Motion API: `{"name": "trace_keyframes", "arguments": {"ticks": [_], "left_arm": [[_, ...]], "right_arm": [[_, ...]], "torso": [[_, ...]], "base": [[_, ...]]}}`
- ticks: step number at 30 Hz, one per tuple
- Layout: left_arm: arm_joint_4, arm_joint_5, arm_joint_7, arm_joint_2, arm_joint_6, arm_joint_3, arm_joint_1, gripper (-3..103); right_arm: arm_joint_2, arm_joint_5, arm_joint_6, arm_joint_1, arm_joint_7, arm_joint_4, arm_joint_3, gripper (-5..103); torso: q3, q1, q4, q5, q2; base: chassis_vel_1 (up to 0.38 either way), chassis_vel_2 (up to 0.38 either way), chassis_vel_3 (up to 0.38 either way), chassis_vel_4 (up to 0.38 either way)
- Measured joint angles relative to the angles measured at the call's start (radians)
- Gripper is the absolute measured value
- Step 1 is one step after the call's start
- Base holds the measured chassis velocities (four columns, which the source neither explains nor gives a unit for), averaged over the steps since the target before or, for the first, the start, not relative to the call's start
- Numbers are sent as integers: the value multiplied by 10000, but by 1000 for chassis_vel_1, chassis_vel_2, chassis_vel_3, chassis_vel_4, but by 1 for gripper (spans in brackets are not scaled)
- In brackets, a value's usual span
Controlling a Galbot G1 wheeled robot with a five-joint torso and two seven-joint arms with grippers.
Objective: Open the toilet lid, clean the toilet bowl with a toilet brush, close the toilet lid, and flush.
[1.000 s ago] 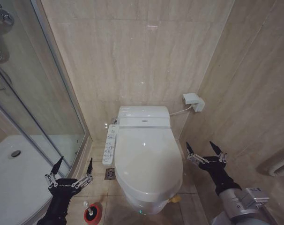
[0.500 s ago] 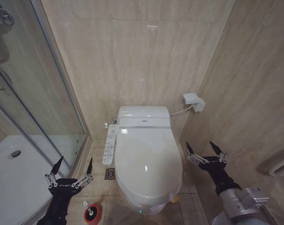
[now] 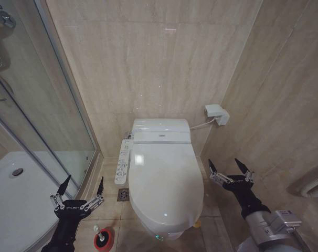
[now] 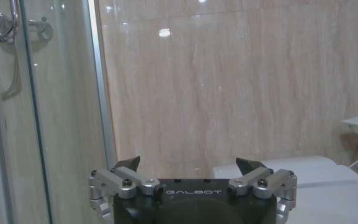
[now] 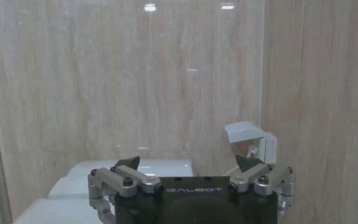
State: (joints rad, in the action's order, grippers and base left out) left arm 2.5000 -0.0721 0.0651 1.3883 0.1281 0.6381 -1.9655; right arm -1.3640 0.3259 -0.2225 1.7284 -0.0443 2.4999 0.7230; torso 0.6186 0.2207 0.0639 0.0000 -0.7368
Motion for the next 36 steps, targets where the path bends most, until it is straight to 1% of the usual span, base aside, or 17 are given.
{"name": "trace_keyframes", "arguments": {"ticks": [36], "left_arm": [[0,0,0,0,0,0,0,100]], "right_arm": [[0,0,0,0,0,0,0,100]], "torso": [[0,0,0,0,0]], "base": [[0,0,0,0]]}}
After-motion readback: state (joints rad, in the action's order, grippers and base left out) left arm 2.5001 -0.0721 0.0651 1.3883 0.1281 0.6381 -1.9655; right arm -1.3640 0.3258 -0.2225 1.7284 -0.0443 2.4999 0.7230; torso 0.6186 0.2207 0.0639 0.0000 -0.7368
